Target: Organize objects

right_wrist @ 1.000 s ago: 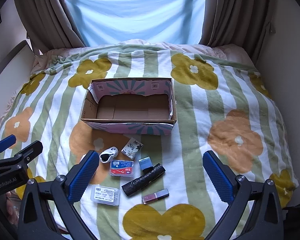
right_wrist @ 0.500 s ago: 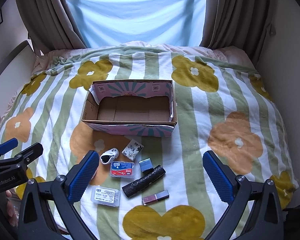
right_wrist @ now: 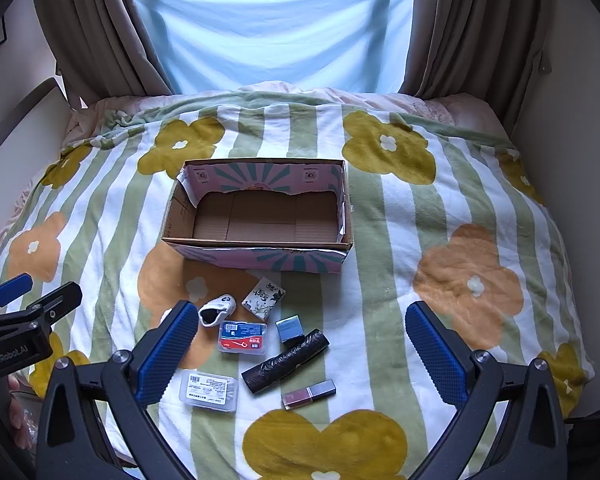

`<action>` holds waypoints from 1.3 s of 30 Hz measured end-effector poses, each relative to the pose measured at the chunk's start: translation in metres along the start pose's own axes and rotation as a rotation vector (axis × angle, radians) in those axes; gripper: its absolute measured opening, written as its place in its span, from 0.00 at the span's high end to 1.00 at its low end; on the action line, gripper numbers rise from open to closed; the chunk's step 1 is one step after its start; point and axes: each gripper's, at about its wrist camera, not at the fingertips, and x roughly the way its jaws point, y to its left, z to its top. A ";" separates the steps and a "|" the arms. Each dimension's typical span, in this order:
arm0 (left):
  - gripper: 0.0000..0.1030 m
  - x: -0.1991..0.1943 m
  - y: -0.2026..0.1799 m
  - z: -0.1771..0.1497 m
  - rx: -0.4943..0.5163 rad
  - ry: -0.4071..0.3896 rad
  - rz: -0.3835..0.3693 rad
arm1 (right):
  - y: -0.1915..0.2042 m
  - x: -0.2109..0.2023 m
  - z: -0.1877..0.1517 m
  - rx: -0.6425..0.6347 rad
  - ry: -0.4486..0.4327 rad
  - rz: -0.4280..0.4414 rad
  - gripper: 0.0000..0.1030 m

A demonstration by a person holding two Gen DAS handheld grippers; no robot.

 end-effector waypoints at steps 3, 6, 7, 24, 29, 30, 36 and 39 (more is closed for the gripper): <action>0.00 0.000 0.002 0.001 0.001 0.005 -0.005 | 0.001 -0.001 -0.002 -0.001 -0.003 0.005 0.01; 0.00 0.000 0.004 0.002 -0.002 0.004 -0.010 | 0.000 -0.001 -0.001 -0.003 -0.002 0.006 0.01; 0.00 0.000 0.005 0.002 -0.001 0.003 -0.012 | 0.000 -0.001 -0.001 -0.002 -0.002 0.006 0.01; 0.00 -0.002 0.008 0.005 0.004 -0.006 -0.030 | 0.005 -0.008 -0.001 -0.144 -0.037 0.110 0.01; 0.00 -0.003 0.006 0.004 0.013 -0.009 -0.044 | 0.004 -0.010 -0.001 -0.151 -0.041 0.115 0.01; 0.00 -0.004 0.006 0.004 0.016 -0.010 -0.046 | 0.004 -0.010 0.000 -0.152 -0.041 0.115 0.01; 0.00 -0.007 0.004 0.002 0.033 -0.014 -0.058 | 0.002 -0.013 -0.001 -0.179 -0.046 0.143 0.01; 0.00 -0.008 0.005 0.000 0.040 -0.011 -0.069 | 0.000 -0.014 -0.003 -0.164 -0.046 0.143 0.01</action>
